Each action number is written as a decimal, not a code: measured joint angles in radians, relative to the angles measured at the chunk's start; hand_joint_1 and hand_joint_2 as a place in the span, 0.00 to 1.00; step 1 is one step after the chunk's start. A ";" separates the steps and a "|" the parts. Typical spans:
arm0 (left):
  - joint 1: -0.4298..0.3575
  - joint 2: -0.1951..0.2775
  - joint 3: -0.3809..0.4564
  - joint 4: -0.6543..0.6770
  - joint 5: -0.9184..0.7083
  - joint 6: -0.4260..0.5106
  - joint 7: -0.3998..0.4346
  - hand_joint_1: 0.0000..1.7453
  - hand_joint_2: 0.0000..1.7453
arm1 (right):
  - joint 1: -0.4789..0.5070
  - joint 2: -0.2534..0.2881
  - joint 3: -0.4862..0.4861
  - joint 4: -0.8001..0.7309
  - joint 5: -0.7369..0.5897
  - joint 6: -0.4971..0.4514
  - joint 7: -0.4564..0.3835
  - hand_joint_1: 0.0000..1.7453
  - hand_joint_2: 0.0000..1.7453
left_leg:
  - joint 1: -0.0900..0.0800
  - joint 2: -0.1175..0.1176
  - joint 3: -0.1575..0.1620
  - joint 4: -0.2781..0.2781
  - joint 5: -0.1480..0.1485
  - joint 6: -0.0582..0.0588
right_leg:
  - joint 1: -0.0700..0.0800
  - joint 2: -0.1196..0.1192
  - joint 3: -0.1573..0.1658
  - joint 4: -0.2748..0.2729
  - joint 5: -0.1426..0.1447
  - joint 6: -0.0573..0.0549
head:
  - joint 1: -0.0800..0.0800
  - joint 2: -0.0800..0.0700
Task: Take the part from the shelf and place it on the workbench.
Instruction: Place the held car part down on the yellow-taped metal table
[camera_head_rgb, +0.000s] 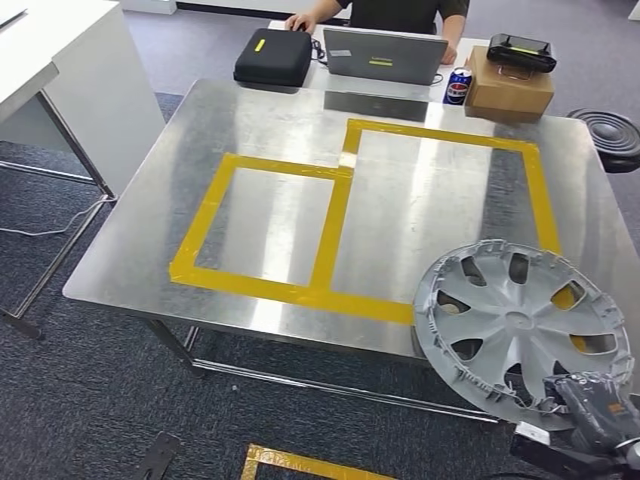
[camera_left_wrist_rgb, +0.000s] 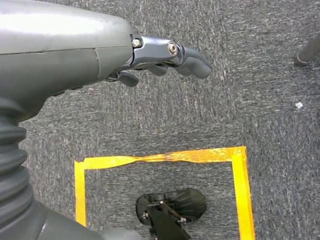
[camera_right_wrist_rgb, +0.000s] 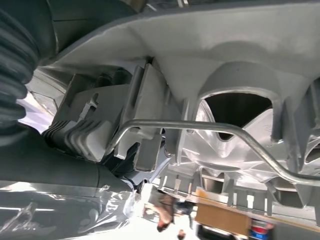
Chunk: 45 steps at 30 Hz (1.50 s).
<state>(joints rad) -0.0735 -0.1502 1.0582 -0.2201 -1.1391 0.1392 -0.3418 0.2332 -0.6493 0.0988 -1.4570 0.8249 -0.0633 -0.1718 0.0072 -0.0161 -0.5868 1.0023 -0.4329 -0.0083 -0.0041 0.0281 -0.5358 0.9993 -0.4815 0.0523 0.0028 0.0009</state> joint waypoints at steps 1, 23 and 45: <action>0.000 0.000 0.000 0.000 0.000 0.000 0.000 0.00 1.00 | 0.003 0.000 -0.014 0.007 -0.001 0.000 -0.002 1.00 1.00 | 0.000 0.000 0.000 0.000 0.000 0.000 | 0.000 0.000 0.000 0.000 0.000 0.000 | 0.000 0.000; 0.000 0.000 -0.001 0.000 -0.018 -0.012 -0.010 0.00 1.00 | 0.020 0.036 -0.121 0.007 0.087 0.002 -0.041 1.00 1.00 | -0.003 0.005 0.012 -0.022 -0.003 0.026 | -0.008 -0.001 -0.001 0.004 -0.005 0.018 | 0.001 0.000; 0.008 0.005 -0.003 0.001 -0.033 -0.002 -0.003 0.00 1.00 | 0.083 0.072 -0.114 -0.064 0.117 0.011 -0.054 1.00 1.00 | 0.013 0.020 -0.152 0.284 -0.100 -0.035 | -0.029 0.019 0.065 0.006 -0.072 -0.026 | -0.005 0.000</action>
<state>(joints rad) -0.0652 -0.1452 1.0552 -0.2190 -1.1719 0.1374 -0.3447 0.3159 -0.5770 -0.0147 -1.5214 0.9422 -0.0524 -0.2261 0.0205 0.0036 -0.7388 1.2862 -0.5331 -0.0434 -0.0328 0.0472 -0.4704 1.0054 -0.5537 0.0260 -0.0018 0.0010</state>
